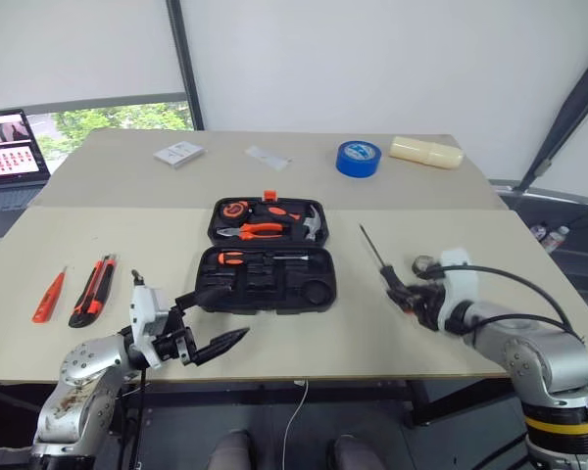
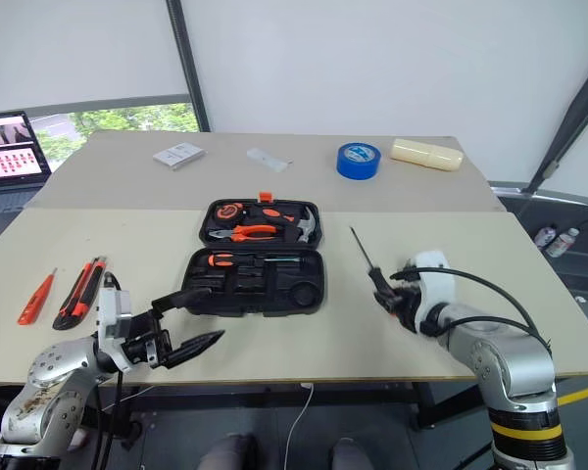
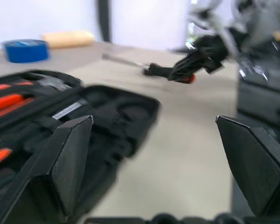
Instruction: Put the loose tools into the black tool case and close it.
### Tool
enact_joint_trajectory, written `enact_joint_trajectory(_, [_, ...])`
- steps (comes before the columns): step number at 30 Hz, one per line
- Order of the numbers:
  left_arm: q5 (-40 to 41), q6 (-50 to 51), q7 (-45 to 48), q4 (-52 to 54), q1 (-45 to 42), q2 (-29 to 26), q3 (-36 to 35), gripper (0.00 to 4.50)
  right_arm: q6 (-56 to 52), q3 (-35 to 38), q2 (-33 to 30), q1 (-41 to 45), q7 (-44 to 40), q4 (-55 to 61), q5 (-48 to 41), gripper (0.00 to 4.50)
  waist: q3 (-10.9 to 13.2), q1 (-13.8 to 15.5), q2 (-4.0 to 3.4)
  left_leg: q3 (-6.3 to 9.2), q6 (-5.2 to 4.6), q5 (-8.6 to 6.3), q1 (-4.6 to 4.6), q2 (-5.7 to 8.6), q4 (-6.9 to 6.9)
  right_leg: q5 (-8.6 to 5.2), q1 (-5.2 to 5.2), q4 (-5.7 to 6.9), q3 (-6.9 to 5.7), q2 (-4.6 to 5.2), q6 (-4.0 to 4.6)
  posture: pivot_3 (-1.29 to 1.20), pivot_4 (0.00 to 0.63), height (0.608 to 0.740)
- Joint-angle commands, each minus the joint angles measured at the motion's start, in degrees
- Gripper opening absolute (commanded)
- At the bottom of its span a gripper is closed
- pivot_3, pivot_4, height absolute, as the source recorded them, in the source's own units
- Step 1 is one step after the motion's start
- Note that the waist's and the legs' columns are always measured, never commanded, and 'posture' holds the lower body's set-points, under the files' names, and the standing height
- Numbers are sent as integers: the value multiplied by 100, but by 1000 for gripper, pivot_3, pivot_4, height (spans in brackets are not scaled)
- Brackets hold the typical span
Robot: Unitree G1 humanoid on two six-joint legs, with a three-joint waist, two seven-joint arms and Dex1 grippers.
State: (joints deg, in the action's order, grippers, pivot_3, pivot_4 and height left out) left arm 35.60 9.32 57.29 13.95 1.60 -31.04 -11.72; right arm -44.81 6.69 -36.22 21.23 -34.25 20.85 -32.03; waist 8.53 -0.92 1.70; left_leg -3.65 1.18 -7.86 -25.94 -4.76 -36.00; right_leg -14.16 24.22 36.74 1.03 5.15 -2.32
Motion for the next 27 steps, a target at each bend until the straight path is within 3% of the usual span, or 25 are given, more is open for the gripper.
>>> enact_joint_trajectory(1, [49, 72, -675, 73, 78, 156, -437, 4500, 1754, -1224, -408, 1176, -1732, -883, 994, 1044, 1, -40, 4, 2, 0, 0, 17, -3, 3, -3, -11, 1, -1, -4, 6, 0, 150, 740])
enact_joint_trajectory(7, [-202, -188, -1052, 5, 296, 225, -699, 4500, 3465, -2941, 279, 3368, -2775, -3796, 2748, 1044, 6, -69, 22, 0, 2, 0, 33, -6, 16, -15, -8, 9, -6, -6, 46, 0, 150, 740])
enact_joint_trajectory(13, [-345, -321, -1176, 43, 326, 223, -717, 4500, 4562, -3625, 1092, 4539, -2906, -6162, 3813, 1044, 11, 18, 19, 2, 4, -1, -7, -5, 20, 25, 17, 10, -13, -8, 41, 0, 150, 740])
enact_joint_trajectory(17, [-375, -328, -1197, 167, 433, 219, -708, 4500, 4869, -3758, 1402, 4790, -2881, -6939, 4241, 1044, 12, 29, 18, 3, 7, -2, -14, -4, 20, 25, 18, 4, -21, -5, 41, 0, 150, 740])
enact_joint_trajectory(27, [-414, -312, -1200, 230, 517, 164, -726, 4500, 4846, -3562, 1959, 4960, -2815, -7460, 4525, 1044, 16, -18, 12, 2, 22, -3, -9, -10, 21, 27, 32, 28, -22, -8, 52, 0, 150, 740])
